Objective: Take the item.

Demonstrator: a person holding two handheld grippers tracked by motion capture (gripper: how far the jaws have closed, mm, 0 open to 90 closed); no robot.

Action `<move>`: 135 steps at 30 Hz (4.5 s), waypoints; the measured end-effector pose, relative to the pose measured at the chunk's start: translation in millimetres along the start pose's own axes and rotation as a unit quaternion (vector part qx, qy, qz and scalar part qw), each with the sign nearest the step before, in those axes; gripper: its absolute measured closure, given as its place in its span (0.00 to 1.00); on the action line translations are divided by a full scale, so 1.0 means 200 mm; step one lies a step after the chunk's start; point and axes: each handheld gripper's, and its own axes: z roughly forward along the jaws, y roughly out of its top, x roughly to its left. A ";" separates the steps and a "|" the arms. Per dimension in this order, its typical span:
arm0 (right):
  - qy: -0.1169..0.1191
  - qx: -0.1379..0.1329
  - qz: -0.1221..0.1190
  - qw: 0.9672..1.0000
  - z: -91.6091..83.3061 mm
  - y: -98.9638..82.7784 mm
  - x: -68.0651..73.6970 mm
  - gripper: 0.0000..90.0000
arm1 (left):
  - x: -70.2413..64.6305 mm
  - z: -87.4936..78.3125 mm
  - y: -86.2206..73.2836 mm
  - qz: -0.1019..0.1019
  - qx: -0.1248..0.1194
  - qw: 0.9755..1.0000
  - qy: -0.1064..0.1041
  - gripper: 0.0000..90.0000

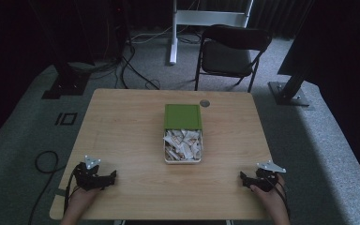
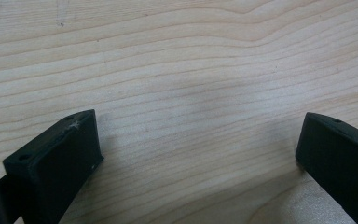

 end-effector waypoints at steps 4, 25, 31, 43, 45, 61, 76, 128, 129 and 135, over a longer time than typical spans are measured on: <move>0.000 0.000 0.000 1.000 0.00 0.00 0.00 0.13 | 0.00 0.00 0.00 0.000 0.000 1.000 0.000 0.01; 0.006 0.001 -0.007 1.000 0.00 0.00 0.00 0.13 | 0.00 0.00 0.00 0.000 0.000 1.000 0.000 0.01; 0.011 0.001 -0.011 1.000 0.00 0.00 0.00 0.13 | 0.00 0.00 0.00 0.000 0.000 1.000 0.000 0.01; 0.015 0.011 -0.013 1.000 0.01 0.03 0.00 0.15 | 0.00 0.00 0.00 0.000 0.000 1.000 0.000 0.01; 0.015 0.009 -0.014 1.000 0.00 0.03 0.00 0.15 | 0.00 0.00 0.00 0.000 0.000 1.000 0.000 0.01; 0.035 -0.031 -0.022 0.999 -0.07 0.16 0.04 0.17 | 0.00 0.00 0.00 0.000 0.000 1.000 0.000 0.01; 0.079 -0.078 -0.035 0.993 -0.14 0.32 0.17 0.18 | 0.00 0.00 0.00 0.000 0.000 1.000 0.000 0.01; 0.187 -0.112 -0.140 0.966 -0.09 0.75 0.77 0.24 | 0.00 0.00 0.00 0.000 0.000 1.000 0.000 0.01; 0.187 -0.111 -0.142 0.966 -0.09 0.75 0.78 0.24 | 0.00 0.00 0.00 -0.001 0.000 1.000 0.000 0.01; 0.199 -0.107 -0.155 0.962 -0.06 0.77 0.86 0.25 | 0.00 0.00 0.00 -0.001 0.000 1.000 0.000 0.01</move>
